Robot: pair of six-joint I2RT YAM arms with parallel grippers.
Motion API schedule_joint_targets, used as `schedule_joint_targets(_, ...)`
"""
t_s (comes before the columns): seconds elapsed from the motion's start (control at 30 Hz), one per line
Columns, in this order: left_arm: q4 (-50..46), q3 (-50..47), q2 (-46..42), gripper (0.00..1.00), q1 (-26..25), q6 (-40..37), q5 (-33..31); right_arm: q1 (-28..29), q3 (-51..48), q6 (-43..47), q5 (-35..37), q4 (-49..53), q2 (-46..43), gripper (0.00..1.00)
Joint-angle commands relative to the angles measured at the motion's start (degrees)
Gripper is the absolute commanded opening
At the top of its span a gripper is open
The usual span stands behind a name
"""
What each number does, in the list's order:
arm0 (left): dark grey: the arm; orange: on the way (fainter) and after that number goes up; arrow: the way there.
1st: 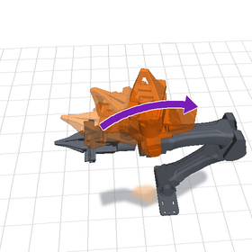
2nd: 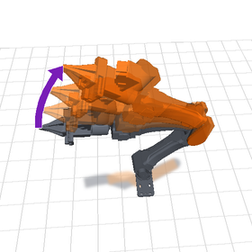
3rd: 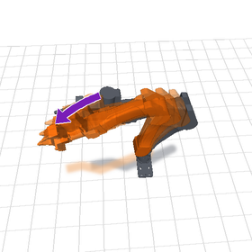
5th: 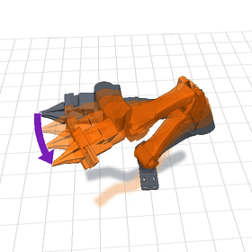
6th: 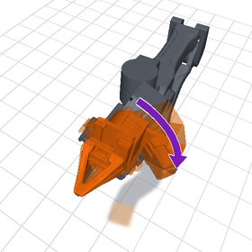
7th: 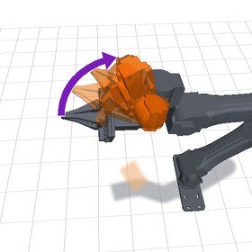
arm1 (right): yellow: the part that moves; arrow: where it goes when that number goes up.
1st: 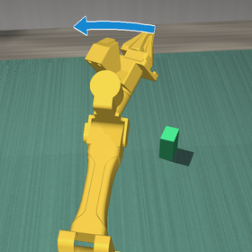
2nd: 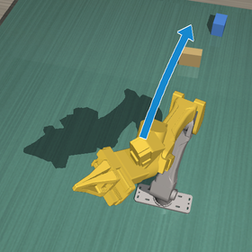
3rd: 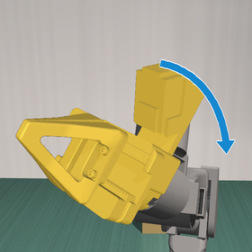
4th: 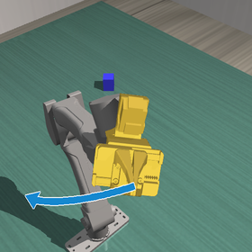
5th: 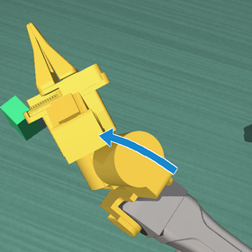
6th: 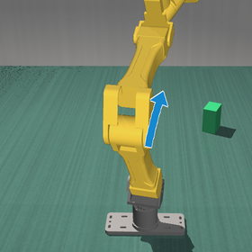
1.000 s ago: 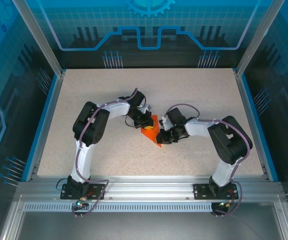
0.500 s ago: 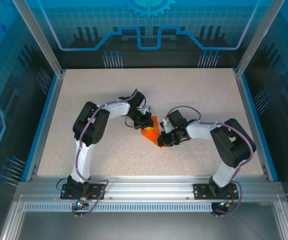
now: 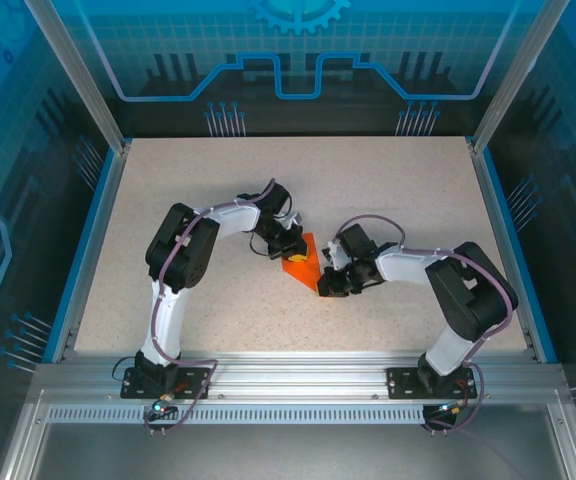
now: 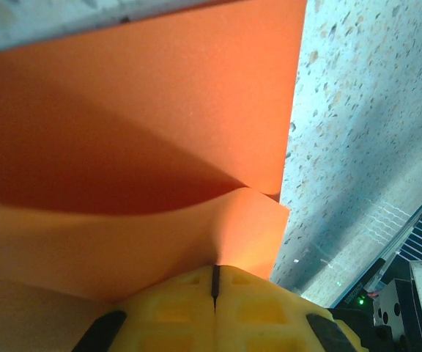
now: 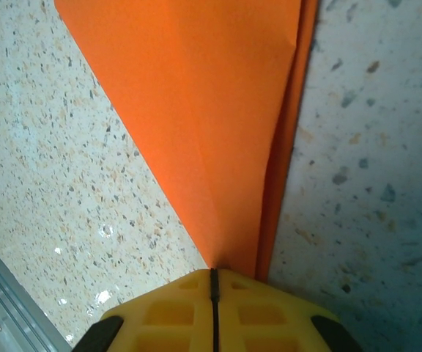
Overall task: Fold a paper plane with a square sheet of paper (fold left side to right side)
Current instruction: Fourth fold the wing at the center of the table.
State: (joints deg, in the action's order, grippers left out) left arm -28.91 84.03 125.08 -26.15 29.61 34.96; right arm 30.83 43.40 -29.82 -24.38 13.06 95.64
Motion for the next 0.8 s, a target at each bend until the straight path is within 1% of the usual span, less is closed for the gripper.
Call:
schedule_joint_targets(0.0,-1.86,-1.85,1.67,0.03,1.04,-1.17,-7.19,1.13,-3.12,-0.15,0.47,14.37,-1.12,0.07)
schedule_joint_targets(0.17,-1.68,-1.78,1.66,0.03,1.02,-0.98,-6.94,0.82,-1.14,0.56,-1.49,16.29,-7.08,0.07)
schedule_joint_targets(0.3,-1.51,-1.94,1.55,0.04,0.94,-0.86,-6.84,0.51,1.74,-0.59,-4.50,13.95,-9.72,0.06)
schedule_joint_targets(0.37,-1.34,-1.94,1.48,0.04,0.93,-0.73,-6.66,0.22,3.10,-1.64,-5.29,10.88,-8.90,0.06)
schedule_joint_targets(0.5,-1.00,-2.04,1.42,0.04,0.88,-0.60,-6.37,0.06,6.60,-4.31,-1.88,6.51,-4.54,0.06)
schedule_joint_targets(0.6,-0.92,-2.09,1.38,0.04,0.84,-0.60,-6.22,-0.07,9.20,-5.35,0.21,4.52,-0.87,0.06)
schedule_joint_targets(0.77,-0.72,-2.24,1.20,0.04,0.77,-0.55,-6.11,-0.64,10.60,-6.47,2.25,3.37,3.94,0.06)
